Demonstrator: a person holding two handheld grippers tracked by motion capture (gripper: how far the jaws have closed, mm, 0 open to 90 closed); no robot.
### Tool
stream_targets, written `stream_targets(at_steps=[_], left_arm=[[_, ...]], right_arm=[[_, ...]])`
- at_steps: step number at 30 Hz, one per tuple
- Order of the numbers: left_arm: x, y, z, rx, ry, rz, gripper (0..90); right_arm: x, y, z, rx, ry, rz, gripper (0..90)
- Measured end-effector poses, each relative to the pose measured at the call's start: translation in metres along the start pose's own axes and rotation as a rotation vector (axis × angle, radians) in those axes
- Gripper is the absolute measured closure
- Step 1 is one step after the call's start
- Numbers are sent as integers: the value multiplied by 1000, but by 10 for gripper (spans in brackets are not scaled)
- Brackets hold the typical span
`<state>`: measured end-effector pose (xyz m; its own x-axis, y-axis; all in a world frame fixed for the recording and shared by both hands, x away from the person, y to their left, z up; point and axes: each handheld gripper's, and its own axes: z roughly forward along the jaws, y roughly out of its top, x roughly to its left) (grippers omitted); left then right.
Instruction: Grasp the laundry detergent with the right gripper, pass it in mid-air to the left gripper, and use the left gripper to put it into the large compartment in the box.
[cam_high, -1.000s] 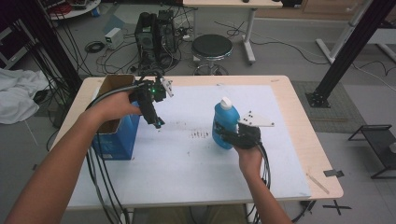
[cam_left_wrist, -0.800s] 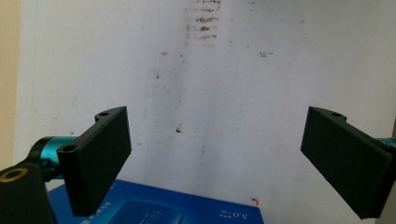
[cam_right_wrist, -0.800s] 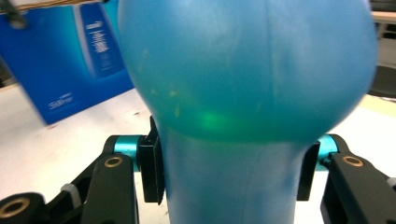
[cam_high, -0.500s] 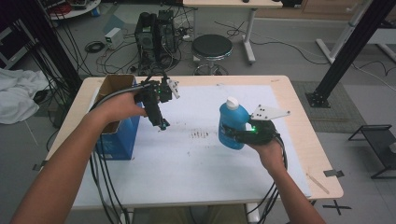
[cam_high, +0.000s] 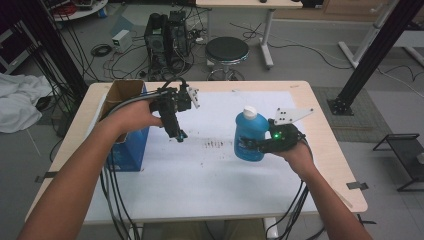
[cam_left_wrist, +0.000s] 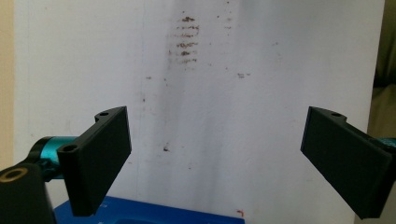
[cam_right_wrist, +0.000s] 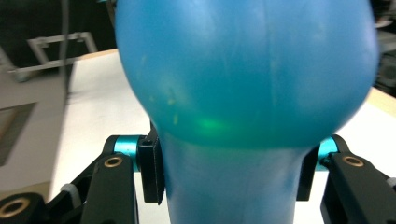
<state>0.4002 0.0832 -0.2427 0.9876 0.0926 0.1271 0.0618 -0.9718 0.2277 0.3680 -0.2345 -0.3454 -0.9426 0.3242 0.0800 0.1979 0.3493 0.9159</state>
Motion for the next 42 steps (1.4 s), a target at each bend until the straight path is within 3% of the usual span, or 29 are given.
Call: stream_targets(at_steps=[2,7,9,10,12,13,14,18,20,21,22,23,26,34,42], left_arm=[[-1,2,0,-4,0,-1,85],[-6,5,-2,-2,2,5,86],[-7,5,-2,1,1,7,85],[-8,6,-3,3,-4,9,85],[-10,7,-5,-5,-5,12,85],[-11,8,-6,-9,-10,13,85],[-11,8,-6,-9,-10,13,85],[-15,13,-9,-15,-17,28,85],[-17,17,-12,-20,-21,34,85],[-18,18,-12,-20,-24,34,85],[-19,19,-13,-16,-24,36,85],[-19,19,-13,-16,-24,36,85],[-21,24,-14,-9,-44,38,85],[-24,33,-18,-15,-94,24,85],[-26,44,-19,-9,-112,27,85]], right_arm=[[-2,1,1,7,54,-21,432],[-3,2,4,17,144,-15,432],[-3,2,5,10,151,-15,432],[-6,3,7,-5,175,-50,432],[-6,4,9,-11,203,-50,432],[-8,4,10,-31,211,-86,432],[-8,4,10,-31,211,-86,432],[-4,5,16,9,283,-69,432],[-2,5,18,27,285,-52,432],[-4,6,20,19,279,-85,432],[-3,6,20,42,279,-57,432],[-6,6,23,9,264,-106,432],[-7,8,26,27,255,-134,433],[-4,13,40,52,261,-142,433],[-1,18,52,63,260,-151,434]])
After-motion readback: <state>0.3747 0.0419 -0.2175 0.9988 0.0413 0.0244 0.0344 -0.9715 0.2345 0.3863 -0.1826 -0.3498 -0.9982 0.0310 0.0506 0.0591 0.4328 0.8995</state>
